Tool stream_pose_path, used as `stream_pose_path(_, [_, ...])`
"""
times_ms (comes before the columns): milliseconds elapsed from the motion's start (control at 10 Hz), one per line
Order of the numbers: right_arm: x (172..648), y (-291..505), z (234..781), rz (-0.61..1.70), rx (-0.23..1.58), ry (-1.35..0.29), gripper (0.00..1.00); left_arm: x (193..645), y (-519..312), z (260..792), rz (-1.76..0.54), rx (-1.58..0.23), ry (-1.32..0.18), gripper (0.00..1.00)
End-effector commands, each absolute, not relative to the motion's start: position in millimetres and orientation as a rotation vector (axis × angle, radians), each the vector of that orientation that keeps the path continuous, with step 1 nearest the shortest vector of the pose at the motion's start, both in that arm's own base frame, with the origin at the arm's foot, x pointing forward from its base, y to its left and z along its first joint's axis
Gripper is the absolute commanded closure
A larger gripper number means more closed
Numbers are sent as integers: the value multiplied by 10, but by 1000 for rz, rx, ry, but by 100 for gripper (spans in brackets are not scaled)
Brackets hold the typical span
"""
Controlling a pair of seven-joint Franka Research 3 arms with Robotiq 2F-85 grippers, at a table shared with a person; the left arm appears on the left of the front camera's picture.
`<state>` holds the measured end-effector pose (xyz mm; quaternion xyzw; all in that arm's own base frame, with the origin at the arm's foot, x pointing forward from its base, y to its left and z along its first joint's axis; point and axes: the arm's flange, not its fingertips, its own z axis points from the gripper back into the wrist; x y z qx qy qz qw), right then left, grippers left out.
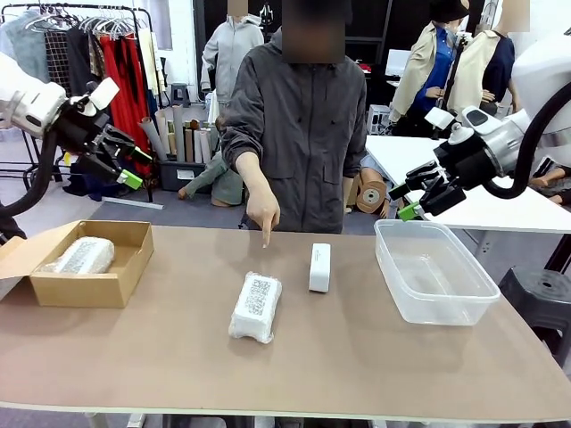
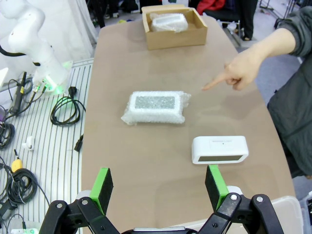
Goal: Separate and place wrapped and unwrapped clocks.
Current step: Pick up the Digital clock indicated by the person.
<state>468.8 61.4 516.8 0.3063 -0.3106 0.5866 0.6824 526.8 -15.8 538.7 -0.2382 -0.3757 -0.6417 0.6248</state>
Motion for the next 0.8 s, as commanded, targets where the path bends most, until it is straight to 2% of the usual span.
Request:
stream_pose_path(0, [4675,618,5171,1319,687,-698,0,5265,-152,5399,-1477,-558,-875,0])
stream_pose_path(200, [4675,618,5171,1319,687,-698,0,5268,-158,5387,-1473,-547,-862,0])
stream_pose_path(600, [4675,618,5171,1319,687,-698,0,5078,-751,5320,-1523,-512,-581,0])
stream_pose_path(700, [4675,618,5171,1319,687,-698,0,4998,-929,5287,-1510,-391,-461,0])
